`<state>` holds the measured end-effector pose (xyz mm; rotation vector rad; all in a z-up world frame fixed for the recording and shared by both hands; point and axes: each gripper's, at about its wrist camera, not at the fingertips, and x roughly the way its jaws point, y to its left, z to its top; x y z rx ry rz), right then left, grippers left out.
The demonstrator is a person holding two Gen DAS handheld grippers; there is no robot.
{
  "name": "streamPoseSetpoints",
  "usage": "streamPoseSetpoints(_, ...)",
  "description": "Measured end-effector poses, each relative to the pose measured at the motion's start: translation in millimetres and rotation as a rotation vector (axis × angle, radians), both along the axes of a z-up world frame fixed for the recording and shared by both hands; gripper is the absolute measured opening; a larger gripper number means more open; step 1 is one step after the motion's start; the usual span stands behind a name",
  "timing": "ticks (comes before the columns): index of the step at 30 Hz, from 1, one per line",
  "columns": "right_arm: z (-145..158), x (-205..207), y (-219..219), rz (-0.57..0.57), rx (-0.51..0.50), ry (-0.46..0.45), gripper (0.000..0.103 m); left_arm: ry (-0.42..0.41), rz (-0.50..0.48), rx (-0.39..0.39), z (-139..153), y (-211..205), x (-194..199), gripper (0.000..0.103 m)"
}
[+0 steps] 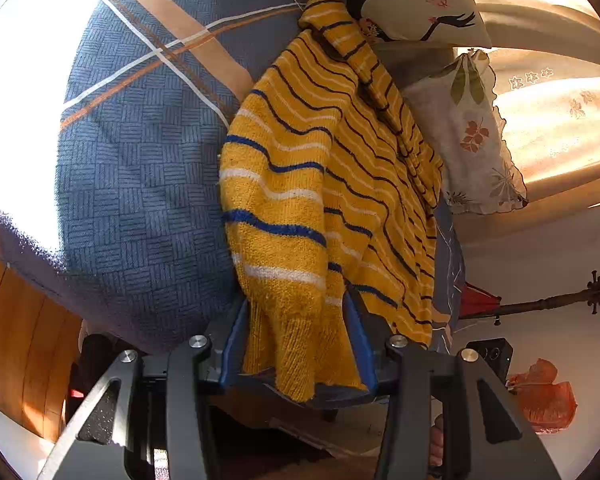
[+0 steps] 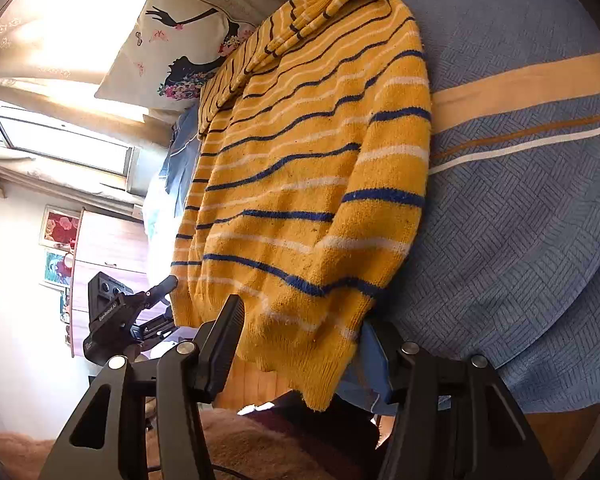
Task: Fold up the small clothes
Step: 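Grasp the sweater hem with both grippers and lift it toward the collar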
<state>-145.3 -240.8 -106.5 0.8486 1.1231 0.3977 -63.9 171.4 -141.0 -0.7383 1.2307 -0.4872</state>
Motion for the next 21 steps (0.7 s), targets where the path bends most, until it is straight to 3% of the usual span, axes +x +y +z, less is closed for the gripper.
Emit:
streamPoseSetpoints(3, 1.2, -2.3, 7.3, 0.022, -0.009, -0.002, 0.060, -0.006, -0.022, 0.003, 2.0, -3.9, 4.1, 0.045)
streamPoseSetpoints(4, 1.6, -2.5, 8.7, 0.026, -0.017, -0.003, 0.060, -0.005, -0.032, 0.009, 2.9, -4.9, 5.7, 0.041)
streamPoseSetpoints(5, 2.1, -2.6, 9.6, 0.029, -0.032, -0.006, 0.055, -0.002, -0.036, 0.026, 3.8, -5.2, 7.4, 0.017)
streamPoseSetpoints(6, 2.9, -1.5, 12.0, 0.035, -0.056, -0.006, 0.036, 0.007, -0.036, 0.039, 4.0, -4.6, 9.9, 0.011)
streamPoseSetpoints(8, -0.2, 2.5, 16.4, 0.055, -0.104, 0.009, 0.012, 0.009, -0.001, 0.042, 6.1, 3.0, 13.2, 0.011)
streamPoseSetpoints(12, 6.7, 1.8, 16.5, 0.064, -0.070, -0.022, 0.010, -0.022, 0.044, 0.018, 21.8, 17.2, 11.7, 0.010)
streamPoseSetpoints(16, 27.8, -14.9, 9.9, 0.088, 0.030, -0.079, 0.010, -0.059, 0.052, 0.011, 42.8, 26.4, -4.9, 0.010)
streamPoseSetpoints(21, 36.4, -40.3, -11.9, 0.079, 0.203, -0.078, 0.009, -0.059, 0.074, -0.033, 61.4, 35.0, -36.2, 0.010)
